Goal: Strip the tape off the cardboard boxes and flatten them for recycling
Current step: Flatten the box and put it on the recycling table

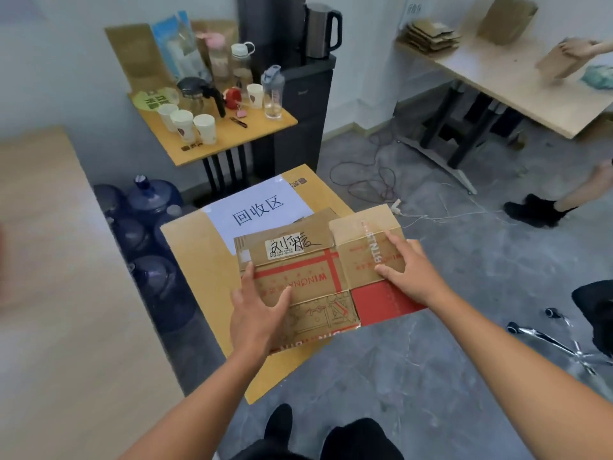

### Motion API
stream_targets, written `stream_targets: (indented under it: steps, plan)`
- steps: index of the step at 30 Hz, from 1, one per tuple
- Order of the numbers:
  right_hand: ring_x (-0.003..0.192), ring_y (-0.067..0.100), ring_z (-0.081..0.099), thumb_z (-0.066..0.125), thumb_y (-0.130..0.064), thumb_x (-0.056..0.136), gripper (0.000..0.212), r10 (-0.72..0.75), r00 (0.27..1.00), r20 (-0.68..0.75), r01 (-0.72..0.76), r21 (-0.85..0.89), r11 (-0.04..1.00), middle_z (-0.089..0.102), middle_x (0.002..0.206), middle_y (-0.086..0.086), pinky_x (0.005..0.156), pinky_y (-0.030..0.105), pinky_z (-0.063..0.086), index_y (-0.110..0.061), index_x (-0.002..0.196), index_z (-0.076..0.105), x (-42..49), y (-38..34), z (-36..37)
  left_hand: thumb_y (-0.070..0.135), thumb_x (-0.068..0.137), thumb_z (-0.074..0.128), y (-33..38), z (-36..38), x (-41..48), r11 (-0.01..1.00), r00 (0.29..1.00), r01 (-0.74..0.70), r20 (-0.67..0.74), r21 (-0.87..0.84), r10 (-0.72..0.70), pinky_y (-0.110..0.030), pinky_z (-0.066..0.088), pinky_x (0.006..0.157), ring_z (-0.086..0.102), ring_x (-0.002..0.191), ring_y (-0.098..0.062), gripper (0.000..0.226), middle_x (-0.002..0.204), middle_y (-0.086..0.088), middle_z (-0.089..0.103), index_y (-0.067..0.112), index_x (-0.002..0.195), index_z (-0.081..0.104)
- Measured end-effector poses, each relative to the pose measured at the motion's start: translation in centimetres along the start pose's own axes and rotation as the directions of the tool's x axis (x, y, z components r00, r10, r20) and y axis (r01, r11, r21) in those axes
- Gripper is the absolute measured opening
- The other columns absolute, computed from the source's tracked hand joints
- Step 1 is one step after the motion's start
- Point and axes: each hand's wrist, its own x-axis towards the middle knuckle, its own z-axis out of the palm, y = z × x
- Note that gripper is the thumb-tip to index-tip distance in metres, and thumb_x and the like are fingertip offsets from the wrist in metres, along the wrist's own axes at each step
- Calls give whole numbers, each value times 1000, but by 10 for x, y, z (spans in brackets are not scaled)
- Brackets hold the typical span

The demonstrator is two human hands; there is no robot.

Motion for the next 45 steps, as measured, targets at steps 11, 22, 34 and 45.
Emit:
stream_targets:
  steps: [11, 22, 34, 45]
  plan:
    - [137, 30, 45, 68, -66, 82, 84, -116, 960, 256, 127, -27, 992, 34, 150, 4, 112, 47, 40, -53, 153, 25, 171, 50, 47, 71, 77, 69, 30, 81, 56, 939, 926, 339, -197, 59, -322, -56, 43, 108, 39, 132, -34, 99, 138, -8, 35, 51, 152, 8]
    - [157, 32, -9, 31, -103, 63, 114, -84, 884, 461, 225, -261, 939, -17, 170, 6, 123, 58, 12, -56, 148, -30, 191, 87, 93, 96, 68, 45, -10, 145, 58, 863, 890, 451, -180, 229, -418, -54, 14, 124, 2, 155, -38, 117, 166, -1, -16, 46, 154, -15]
    - [156, 30, -19, 29, -82, 90, 101, -235, 867, 440, 444, -463, 767, -15, 171, 7, 126, 57, -3, -23, 164, -4, 182, 67, 85, 92, 80, 33, -3, 141, 55, 815, 874, 486, -192, 315, -447, -49, -8, 123, -16, 155, -31, 104, 168, -1, -24, 44, 156, -19]
    - [158, 22, 5, 39, -58, 104, 63, -517, 642, 566, 705, -170, 689, 22, 169, -1, 128, 47, 3, -30, 160, 29, 126, -29, 51, 58, 100, 47, 48, 88, 4, 876, 898, 362, -369, 319, -237, -46, 4, 126, -5, 157, -26, 62, 171, 3, 5, 31, 155, 35]
